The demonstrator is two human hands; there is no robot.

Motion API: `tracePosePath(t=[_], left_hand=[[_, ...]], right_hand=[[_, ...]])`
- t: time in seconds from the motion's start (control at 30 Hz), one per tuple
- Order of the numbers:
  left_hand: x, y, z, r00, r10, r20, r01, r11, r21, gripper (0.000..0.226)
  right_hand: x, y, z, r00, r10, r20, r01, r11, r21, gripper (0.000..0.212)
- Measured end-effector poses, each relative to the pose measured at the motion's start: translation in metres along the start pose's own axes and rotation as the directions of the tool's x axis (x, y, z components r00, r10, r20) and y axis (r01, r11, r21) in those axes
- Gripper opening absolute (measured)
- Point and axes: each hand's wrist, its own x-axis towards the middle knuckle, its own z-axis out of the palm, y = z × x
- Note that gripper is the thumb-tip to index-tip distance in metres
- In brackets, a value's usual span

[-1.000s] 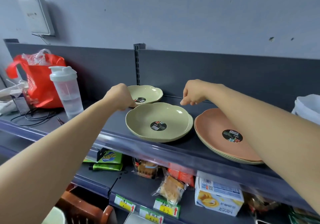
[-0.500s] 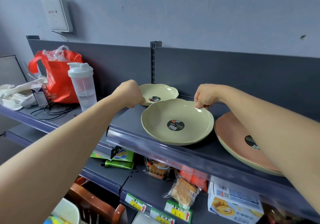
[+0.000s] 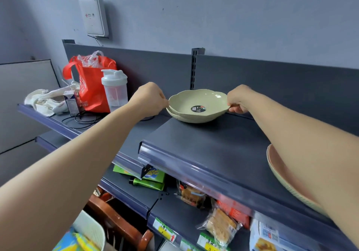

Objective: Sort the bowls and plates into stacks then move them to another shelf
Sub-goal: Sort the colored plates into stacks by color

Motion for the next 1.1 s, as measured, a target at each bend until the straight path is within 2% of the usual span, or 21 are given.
tracePosePath(t=[0.1, 0.23, 0.47, 0.57, 0.67, 0.73, 0.8, 0.93, 1.03, 1.1], left_hand=[[-0.001, -0.007, -0.004, 1.0, 0.007, -0.01, -0.007, 1.0, 0.019, 0.024], [-0.006, -0.01, -0.004, 1.0, 0.022, 0.001, -0.022, 0.998, 0.055, 0.018], [-0.009, 0.005, 0.007, 0.994, 0.084, 0.064, -0.089, 0.994, 0.07, 0.014], [-0.008, 0.021, 0.017, 0.984, 0.134, 0.116, -0.138, 0.99, 0.029, 0.015], [-0.008, 0.043, 0.032, 0.965, 0.194, 0.175, -0.197, 0.98, 0.003, 0.016], [-0.01, 0.06, 0.044, 0.946, 0.245, 0.213, -0.249, 0.969, -0.008, 0.017], [-0.014, 0.08, 0.059, 0.914, 0.313, 0.258, -0.316, 0.948, -0.031, 0.018], [-0.025, 0.117, 0.097, 0.818, 0.426, 0.387, -0.416, 0.902, -0.114, 0.018], [-0.035, 0.141, 0.124, 0.752, 0.45, 0.482, -0.463, 0.881, -0.1, 0.025], [-0.038, 0.151, 0.138, 0.739, 0.436, 0.513, -0.469, 0.88, -0.074, 0.029]], right_hand=[[0.012, -0.008, 0.017, 0.999, 0.022, -0.026, -0.021, 0.998, 0.053, 0.037], [0.017, -0.011, 0.03, 0.998, 0.045, -0.035, -0.043, 0.996, 0.074, 0.037], [0.012, 0.001, 0.026, 0.994, 0.058, 0.097, -0.069, 0.991, 0.113, 0.036], [0.0, 0.007, 0.001, 0.999, 0.029, 0.045, -0.034, 0.994, 0.099, 0.031], [-0.017, 0.019, -0.03, 1.0, -0.012, -0.026, 0.012, 1.0, -0.004, 0.019], [-0.031, 0.032, -0.052, 0.997, -0.01, -0.082, 0.002, 0.995, -0.097, 0.012], [-0.044, 0.049, -0.075, 0.991, 0.001, -0.13, -0.025, 0.983, -0.182, 0.021], [-0.082, 0.089, -0.113, 0.977, 0.063, -0.204, -0.12, 0.952, -0.281, 0.012], [-0.109, 0.114, -0.135, 0.967, 0.117, -0.227, -0.184, 0.936, -0.301, 0.019], [-0.125, 0.124, -0.144, 0.965, 0.141, -0.221, -0.209, 0.922, -0.325, 0.022]])
